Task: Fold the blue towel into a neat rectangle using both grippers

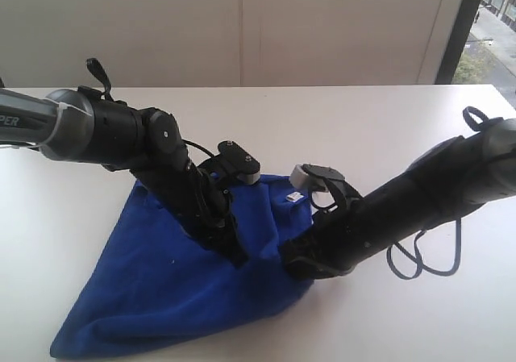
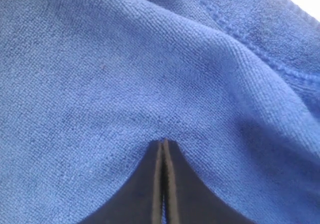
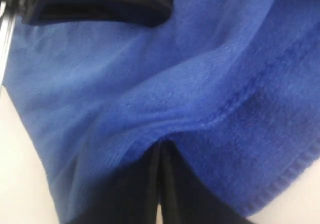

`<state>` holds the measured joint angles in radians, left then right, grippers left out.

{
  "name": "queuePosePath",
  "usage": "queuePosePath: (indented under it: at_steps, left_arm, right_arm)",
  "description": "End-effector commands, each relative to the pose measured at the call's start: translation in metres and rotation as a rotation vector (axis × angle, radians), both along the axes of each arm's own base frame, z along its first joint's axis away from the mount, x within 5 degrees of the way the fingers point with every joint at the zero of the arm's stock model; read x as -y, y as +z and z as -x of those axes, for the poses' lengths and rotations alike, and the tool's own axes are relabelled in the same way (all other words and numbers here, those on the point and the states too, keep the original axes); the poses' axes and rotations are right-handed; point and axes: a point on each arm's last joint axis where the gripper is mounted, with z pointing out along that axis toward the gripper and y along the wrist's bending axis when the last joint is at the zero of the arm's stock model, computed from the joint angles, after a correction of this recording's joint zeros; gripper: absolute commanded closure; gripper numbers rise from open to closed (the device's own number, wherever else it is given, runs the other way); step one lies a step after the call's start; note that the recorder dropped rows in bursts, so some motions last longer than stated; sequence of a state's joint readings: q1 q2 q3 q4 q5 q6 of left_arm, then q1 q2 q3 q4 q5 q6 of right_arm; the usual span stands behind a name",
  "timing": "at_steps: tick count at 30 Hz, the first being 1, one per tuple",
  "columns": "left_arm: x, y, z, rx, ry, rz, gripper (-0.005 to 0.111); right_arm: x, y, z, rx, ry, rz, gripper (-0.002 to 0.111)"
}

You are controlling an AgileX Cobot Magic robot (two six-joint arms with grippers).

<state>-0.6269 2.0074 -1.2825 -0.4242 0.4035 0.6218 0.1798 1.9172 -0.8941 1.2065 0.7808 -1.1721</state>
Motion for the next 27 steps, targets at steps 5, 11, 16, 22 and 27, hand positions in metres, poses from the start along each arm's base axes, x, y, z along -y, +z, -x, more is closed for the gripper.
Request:
queuePosePath:
  at_steps: [5,11,16,22,27]
  left_arm:
    - [-0.002,-0.021,0.004,-0.052,-0.013,-0.043,0.107]
    - [-0.002,-0.021,0.004,-0.051,-0.014,-0.044,0.107]
    - [-0.002,-0.021,0.003,-0.048,-0.013,-0.043,0.107]
    - [-0.002,-0.021,0.003,-0.048,-0.013,-0.043,0.107]
    - [-0.002,-0.021,0.003,-0.049,-0.011,-0.043,0.107]
  right_arm:
    - [0.003,0.009,-0.013,0.065,-0.034,-0.002,0.108]
    - [0.012,0.002,-0.018,0.087,-0.099,0.119,0.108]
    - [0.011,-0.002,-0.017,0.051,-0.099,0.108,0.108]
    - [0.004,-0.01,-0.011,-0.017,-0.039,0.038,0.108]
    - [-0.01,-0.003,-0.007,-0.009,0.011,-0.076,0.108]
